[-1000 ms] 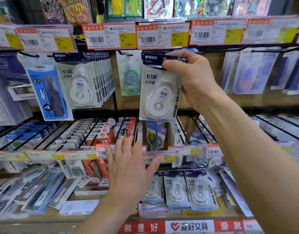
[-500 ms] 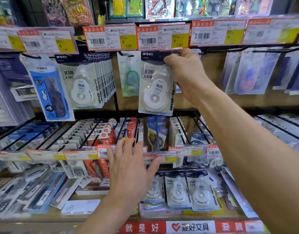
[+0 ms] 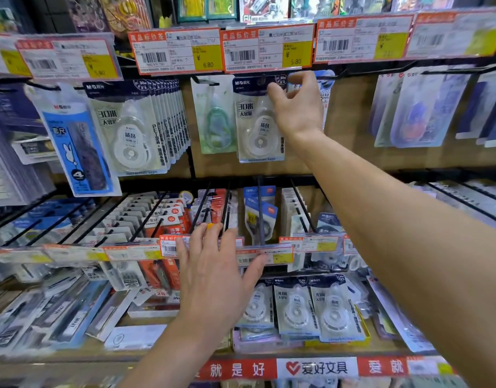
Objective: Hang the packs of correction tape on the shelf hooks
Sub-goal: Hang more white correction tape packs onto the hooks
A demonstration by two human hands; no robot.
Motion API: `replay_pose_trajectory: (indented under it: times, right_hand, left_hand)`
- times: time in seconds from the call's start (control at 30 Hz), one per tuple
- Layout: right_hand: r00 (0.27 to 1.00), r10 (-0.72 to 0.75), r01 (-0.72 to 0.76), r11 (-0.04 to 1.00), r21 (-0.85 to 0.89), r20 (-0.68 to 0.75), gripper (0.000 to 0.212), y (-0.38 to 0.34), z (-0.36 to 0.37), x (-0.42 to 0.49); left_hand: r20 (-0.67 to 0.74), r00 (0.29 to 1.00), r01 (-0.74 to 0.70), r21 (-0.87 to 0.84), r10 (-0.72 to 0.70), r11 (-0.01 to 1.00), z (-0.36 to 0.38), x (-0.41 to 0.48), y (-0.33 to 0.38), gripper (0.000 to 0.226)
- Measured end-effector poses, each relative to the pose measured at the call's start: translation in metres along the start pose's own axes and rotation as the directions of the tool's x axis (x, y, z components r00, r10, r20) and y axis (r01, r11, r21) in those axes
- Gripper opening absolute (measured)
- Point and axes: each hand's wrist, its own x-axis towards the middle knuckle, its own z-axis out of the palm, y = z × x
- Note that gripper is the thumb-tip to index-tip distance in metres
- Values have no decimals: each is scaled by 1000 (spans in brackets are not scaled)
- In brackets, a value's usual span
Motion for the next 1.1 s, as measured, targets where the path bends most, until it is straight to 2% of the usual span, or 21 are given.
replay_pose_trajectory:
  times: [0.1, 0.2, 0.37, 0.47, 0.6, 0.73, 0.87, 0.97, 1.1]
  right_hand:
    - [999, 17, -15, 999, -49, 38, 40, 8, -15, -19]
    - [992, -11, 27, 992, -127, 124, 35, 17, -36, -47]
    - [967, -86, 146, 958, -246, 239, 16, 33, -76, -104]
    - [938, -47, 143, 955, -261, 344, 4, 39, -107, -150]
    - [876, 97, 52, 954, -294, 472, 5, 60, -139, -207]
    - [786, 357, -85, 871, -484, 504, 8, 123, -148, -241]
    - [715, 558, -164, 720, -674, 422, 4, 186, -141, -247]
    - [722, 605, -159, 618, -770, 336, 27, 215, -127, -239]
    - [733, 640, -184, 511, -840, 229, 53, 238, -102, -224]
  left_hand:
    - [-4, 1000, -7, -7, 7, 1000, -2, 0, -1, 82]
    - [-26, 1000, -10, -27, 9, 1000, -3, 1, 0, 79]
    - [-186, 978, -117, -123, 93, 985, -1, -11, 3, 55]
    - [-256, 957, -188, -202, 133, 961, 0, -32, 10, 46]
    - [-269, 946, -260, -286, 183, 922, 17, -65, 16, 37]
    - [-124, 972, -226, -297, 198, 928, 50, -83, 22, 41]
    - [215, 963, -124, -186, 164, 975, 88, -77, 30, 52]
    - [392, 912, -85, -112, 122, 990, 122, -62, 36, 59]
    - [506, 862, 40, -120, 26, 992, 154, -34, 56, 56]
